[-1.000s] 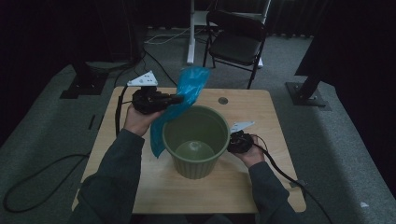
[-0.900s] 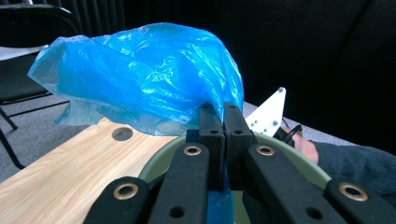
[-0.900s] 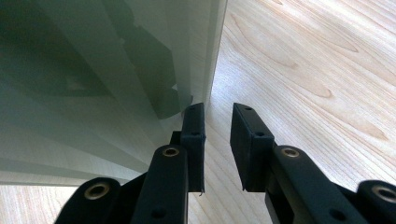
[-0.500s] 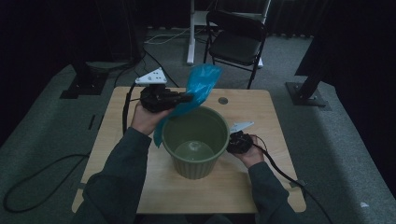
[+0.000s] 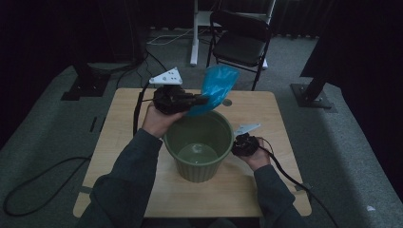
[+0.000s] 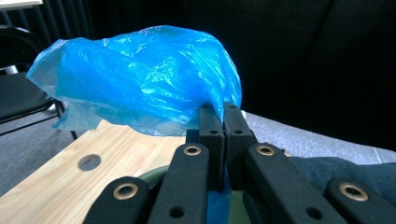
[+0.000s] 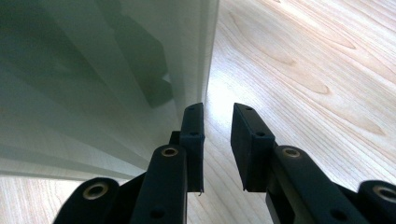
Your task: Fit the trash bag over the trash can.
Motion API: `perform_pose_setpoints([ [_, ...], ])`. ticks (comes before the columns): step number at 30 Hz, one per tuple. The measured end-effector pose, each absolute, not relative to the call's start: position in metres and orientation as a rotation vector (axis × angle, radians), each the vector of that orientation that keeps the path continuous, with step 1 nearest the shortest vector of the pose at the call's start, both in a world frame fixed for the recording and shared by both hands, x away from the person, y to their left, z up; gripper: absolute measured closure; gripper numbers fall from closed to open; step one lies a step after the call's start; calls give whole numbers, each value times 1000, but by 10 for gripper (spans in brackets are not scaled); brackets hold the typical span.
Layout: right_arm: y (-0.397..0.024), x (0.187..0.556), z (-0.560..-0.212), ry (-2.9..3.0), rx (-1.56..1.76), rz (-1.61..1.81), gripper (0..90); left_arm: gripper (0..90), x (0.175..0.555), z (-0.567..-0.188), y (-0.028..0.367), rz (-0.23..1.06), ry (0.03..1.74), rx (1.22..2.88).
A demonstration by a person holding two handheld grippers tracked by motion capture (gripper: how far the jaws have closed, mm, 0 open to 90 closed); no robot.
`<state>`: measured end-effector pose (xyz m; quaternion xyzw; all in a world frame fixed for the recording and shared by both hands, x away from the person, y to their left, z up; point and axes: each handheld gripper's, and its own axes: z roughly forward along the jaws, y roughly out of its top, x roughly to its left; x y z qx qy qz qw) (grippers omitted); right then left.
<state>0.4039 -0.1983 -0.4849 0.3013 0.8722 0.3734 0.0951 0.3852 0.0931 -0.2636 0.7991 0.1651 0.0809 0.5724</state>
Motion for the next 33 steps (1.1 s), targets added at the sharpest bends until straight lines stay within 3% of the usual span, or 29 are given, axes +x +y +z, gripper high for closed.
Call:
perform_pose_setpoints([
  [18,-207,404,-485,2568,917,1121,743,887,367,-236,59,147,277,1841],
  [33,-209,403,-486,2566,922,1124,742,885,362,-226,57,142,261,1828],
])
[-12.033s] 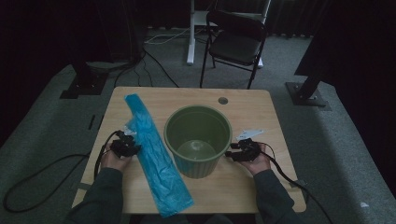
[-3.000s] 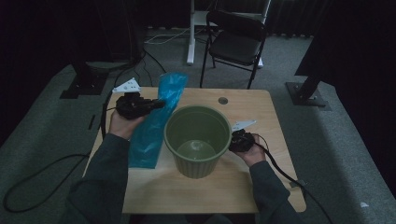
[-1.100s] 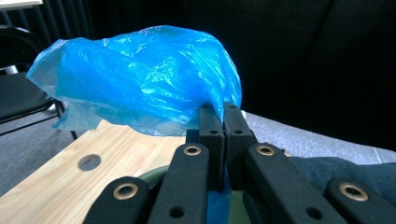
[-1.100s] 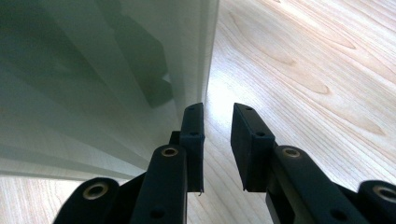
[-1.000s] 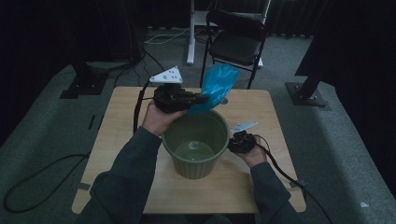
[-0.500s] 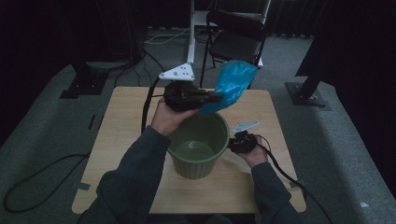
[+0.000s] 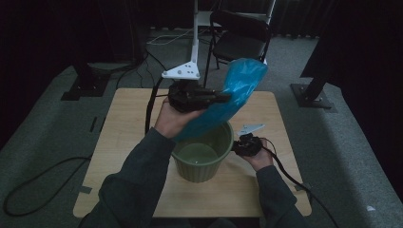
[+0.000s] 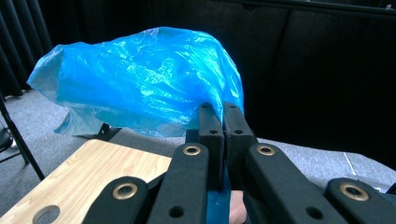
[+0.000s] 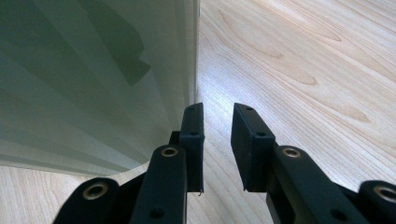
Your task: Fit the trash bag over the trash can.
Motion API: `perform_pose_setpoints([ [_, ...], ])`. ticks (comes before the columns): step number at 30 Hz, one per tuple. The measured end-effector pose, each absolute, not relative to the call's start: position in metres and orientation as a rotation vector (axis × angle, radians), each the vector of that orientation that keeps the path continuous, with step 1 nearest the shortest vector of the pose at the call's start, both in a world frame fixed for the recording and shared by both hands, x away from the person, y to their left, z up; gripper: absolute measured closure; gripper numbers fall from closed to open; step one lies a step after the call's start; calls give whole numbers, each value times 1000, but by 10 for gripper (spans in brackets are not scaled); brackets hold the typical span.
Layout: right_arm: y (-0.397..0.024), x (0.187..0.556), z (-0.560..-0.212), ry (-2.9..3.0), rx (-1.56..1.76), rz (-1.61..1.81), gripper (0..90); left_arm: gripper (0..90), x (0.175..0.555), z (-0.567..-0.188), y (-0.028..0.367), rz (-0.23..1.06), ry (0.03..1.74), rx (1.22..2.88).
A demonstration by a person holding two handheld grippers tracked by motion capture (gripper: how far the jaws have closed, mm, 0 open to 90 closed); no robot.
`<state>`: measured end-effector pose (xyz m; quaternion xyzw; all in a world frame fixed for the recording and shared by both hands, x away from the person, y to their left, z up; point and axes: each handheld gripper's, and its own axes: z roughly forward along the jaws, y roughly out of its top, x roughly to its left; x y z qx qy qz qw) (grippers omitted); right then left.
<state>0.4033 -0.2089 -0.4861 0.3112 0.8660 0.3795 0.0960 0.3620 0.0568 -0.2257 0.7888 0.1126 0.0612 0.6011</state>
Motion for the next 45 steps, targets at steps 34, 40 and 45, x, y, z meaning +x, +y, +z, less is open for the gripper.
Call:
perform_pose_setpoints([
  [34,-236,393,-448,2383,958,1133,667,883,386,-280,74,123,382,1899],
  [40,-244,391,-435,2330,973,1187,667,880,388,-288,71,121,387,1921],
  [45,-249,388,-421,2273,968,1236,667,879,390,-297,69,134,393,1959],
])
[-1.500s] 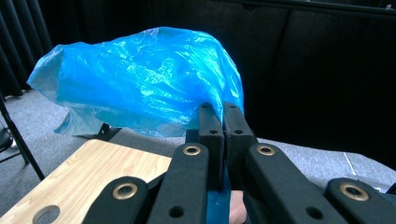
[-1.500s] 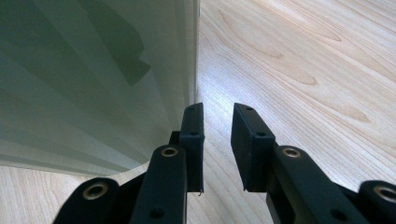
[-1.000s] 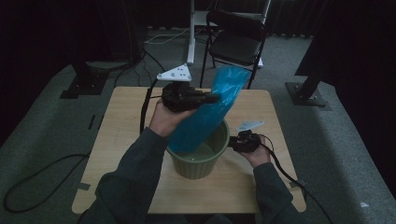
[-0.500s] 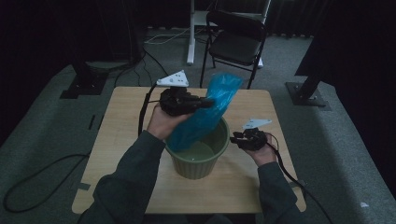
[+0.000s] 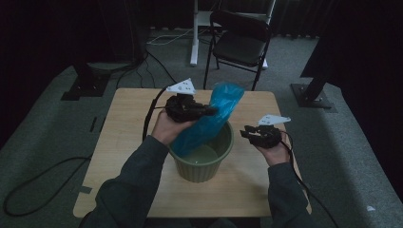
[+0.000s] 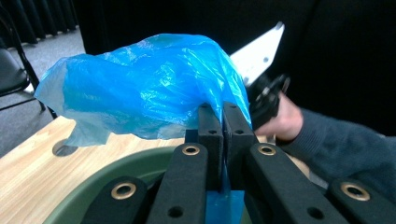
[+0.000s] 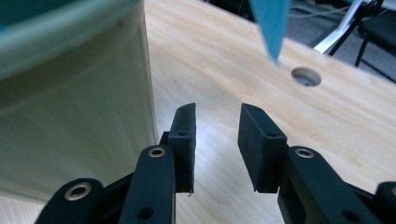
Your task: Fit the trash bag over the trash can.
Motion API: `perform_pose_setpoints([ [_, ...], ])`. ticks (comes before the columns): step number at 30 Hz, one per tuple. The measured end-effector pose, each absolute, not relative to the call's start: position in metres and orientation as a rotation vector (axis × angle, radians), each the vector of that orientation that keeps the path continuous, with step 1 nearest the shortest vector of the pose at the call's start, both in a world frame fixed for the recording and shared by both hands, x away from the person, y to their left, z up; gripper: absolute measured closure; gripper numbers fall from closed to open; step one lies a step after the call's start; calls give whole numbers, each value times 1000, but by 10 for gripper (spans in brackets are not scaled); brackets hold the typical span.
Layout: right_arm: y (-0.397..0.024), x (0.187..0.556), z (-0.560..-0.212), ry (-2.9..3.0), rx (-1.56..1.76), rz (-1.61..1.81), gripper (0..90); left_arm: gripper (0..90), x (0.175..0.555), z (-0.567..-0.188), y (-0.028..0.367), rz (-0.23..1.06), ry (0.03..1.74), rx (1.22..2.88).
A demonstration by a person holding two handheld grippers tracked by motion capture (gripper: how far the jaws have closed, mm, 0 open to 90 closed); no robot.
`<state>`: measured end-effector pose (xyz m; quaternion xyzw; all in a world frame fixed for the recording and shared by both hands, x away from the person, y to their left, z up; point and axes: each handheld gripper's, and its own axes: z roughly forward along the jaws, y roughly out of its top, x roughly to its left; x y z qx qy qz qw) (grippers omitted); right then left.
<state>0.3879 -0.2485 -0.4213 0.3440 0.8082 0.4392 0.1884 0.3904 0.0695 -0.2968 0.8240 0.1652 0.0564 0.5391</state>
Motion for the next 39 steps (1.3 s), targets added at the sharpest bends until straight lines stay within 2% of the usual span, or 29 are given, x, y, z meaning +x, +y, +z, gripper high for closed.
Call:
perform_pose_setpoints([
  [16,-234,387,-373,2160,863,1301,632,874,391,-312,65,108,397,2004],
  [28,-221,394,-360,2147,822,1320,622,873,390,-316,63,87,390,2006],
  [30,-219,394,-359,2149,810,1332,659,872,390,-316,63,89,389,2009],
  [33,-216,393,-359,2187,769,1341,784,866,390,-316,65,86,397,2005],
  [36,-215,391,-360,2199,758,1318,867,853,392,-318,69,88,405,2004],
  [39,-216,390,-361,2198,752,1318,896,832,393,-320,71,87,414,1999],
])
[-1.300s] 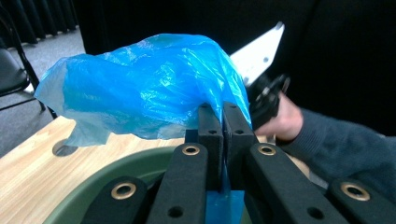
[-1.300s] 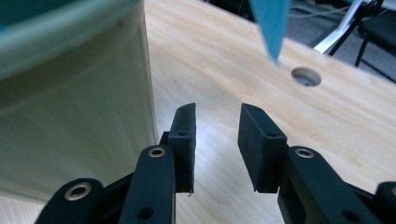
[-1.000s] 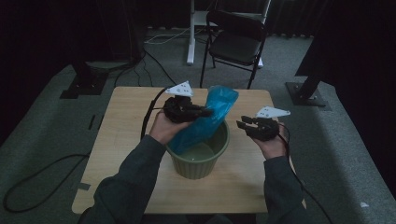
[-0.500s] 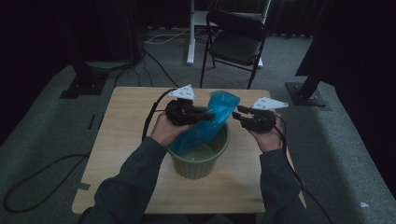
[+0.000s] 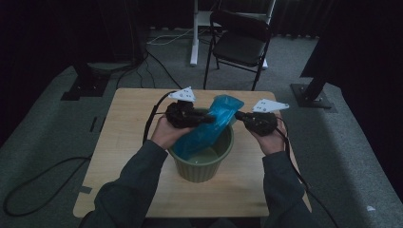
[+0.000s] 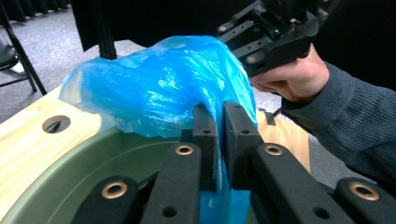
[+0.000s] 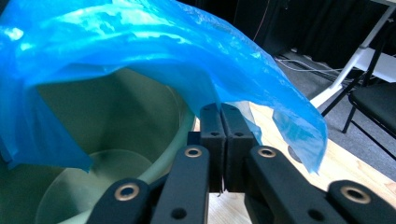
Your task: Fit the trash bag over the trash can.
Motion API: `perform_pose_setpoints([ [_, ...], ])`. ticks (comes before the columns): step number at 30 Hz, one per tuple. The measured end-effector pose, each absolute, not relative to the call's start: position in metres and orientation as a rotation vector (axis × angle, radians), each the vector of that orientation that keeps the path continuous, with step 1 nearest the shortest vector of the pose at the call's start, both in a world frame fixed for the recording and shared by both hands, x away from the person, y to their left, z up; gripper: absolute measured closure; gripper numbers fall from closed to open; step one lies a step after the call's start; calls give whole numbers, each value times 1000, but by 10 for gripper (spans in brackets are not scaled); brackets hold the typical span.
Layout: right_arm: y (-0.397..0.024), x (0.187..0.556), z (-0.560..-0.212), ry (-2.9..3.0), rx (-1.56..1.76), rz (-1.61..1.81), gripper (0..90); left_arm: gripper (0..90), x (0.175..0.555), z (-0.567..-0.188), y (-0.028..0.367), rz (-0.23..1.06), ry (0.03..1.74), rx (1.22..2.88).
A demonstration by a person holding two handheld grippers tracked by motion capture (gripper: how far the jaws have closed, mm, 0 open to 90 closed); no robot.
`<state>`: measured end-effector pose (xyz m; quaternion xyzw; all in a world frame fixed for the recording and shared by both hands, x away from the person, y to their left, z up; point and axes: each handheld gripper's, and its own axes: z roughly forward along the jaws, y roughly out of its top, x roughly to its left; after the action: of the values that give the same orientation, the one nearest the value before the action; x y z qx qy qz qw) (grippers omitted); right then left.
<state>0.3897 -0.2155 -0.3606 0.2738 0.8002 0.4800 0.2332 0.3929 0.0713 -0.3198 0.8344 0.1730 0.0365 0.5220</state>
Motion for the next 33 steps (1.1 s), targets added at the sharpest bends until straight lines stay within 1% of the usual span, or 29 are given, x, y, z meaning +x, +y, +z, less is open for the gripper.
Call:
perform_pose_setpoints([
  [8,-223,387,-363,2200,762,1299,899,750,395,-321,81,122,450,1992],
  [14,-226,385,-362,2201,766,1294,899,654,393,-316,83,145,449,1969],
  [17,-223,383,-361,2204,761,1295,899,628,392,-315,79,146,438,1978],
  [18,-220,382,-360,2210,749,1289,899,608,390,-314,74,148,429,1986],
  [22,-214,381,-359,2218,728,1288,899,581,387,-312,59,157,398,2009],
  [27,-208,379,-357,2222,700,1291,899,573,384,-310,44,171,379,2027],
  [29,-207,379,-357,2223,697,1292,899,583,384,-311,41,175,377,2039],
  [30,-206,378,-356,2226,693,1295,899,594,383,-313,36,205,370,2075],
  [31,-206,378,-356,2226,693,1295,899,618,383,-313,36,205,370,2075],
  [33,-204,376,-356,2228,682,1297,899,687,381,-316,30,278,380,2122],
])
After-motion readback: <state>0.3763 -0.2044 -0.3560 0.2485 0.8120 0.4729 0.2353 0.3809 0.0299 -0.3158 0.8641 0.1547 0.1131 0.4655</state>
